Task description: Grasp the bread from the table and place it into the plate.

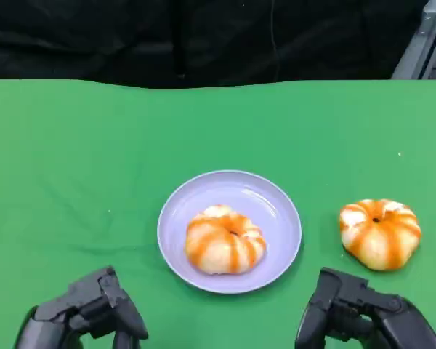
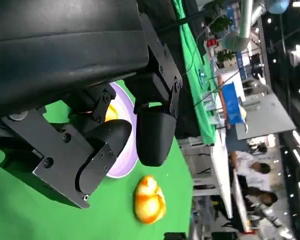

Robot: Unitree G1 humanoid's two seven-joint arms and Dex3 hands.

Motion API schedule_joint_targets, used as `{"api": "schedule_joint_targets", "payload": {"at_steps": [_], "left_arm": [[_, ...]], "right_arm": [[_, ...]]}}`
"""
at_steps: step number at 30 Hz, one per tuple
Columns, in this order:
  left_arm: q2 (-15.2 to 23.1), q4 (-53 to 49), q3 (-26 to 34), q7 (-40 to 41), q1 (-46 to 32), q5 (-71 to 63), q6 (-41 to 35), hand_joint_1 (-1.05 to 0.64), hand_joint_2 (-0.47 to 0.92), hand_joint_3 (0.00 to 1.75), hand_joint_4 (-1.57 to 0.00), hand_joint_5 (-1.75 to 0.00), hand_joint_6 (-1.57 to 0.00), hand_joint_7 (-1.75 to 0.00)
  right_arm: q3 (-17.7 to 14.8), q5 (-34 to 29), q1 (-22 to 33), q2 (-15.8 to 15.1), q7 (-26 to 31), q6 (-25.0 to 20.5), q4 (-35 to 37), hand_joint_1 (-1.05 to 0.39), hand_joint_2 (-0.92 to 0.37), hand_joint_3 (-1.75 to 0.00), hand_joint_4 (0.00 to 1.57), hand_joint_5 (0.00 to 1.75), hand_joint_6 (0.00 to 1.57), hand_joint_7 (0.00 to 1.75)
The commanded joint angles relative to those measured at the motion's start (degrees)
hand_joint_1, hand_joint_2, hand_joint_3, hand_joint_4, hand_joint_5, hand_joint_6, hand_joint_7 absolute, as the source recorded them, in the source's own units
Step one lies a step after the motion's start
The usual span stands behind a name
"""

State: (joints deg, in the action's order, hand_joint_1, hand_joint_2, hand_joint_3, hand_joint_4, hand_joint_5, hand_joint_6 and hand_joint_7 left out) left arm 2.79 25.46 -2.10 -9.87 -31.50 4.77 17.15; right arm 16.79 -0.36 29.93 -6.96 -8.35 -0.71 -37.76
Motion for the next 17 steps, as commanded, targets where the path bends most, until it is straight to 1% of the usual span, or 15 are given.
{"api": "schedule_joint_targets", "payload": {"at_steps": [1,3,7,12,17], "left_arm": [[0.3,-1.9,0.1,-0.2,1.3,0.9,1.0,-0.08,0.31,1.58,-0.83,-1.75,-0.78,-1.6],[0.2,-2.4,0.1,-0.1,1.4,0.9,1.5,-0.09,0.31,1.57,-0.82,-1.74,-0.77,-1.6],[0.3,-3.1,0.4,-0.4,1.7,2.0,2.1,-0.12,0.32,1.52,-0.8,-1.72,-0.75,-1.58],[0.2,-2.2,0.4,-0.5,1.4,4.7,1.1,-0.11,0.33,1.49,-0.77,-1.71,-0.75,-1.51],[-0.1,-1.9,-0.1,0.3,1.5,3.5,1.3,-0.13,0.34,1.45,-0.77,-1.72,-0.74,-1.51]], "right_arm": [[-1.3,0.9,-0.6,-0.8,-0.8,1.8,1.9,-0.02,-0.29,-1.43,0.7,1.71,0.69,1.51],[-1.5,1.0,-0.5,-0.7,-1.0,2.4,2.4,-0.02,-0.29,-1.43,0.7,1.71,0.69,1.51],[-1.3,0.5,-0.6,-0.5,-1.2,4.0,3.4,-0.03,-0.31,-1.4,0.7,1.71,0.69,1.51],[-0.9,-0.1,-0.5,-0.3,-0.7,3.0,2.4,-0.03,-0.31,-1.41,0.71,1.7,0.7,1.51],[-1.6,0.5,-0.6,-0.7,-1.0,3.5,2.3,-0.03,-0.31,-1.41,0.71,1.7,0.69,1.51]]}}
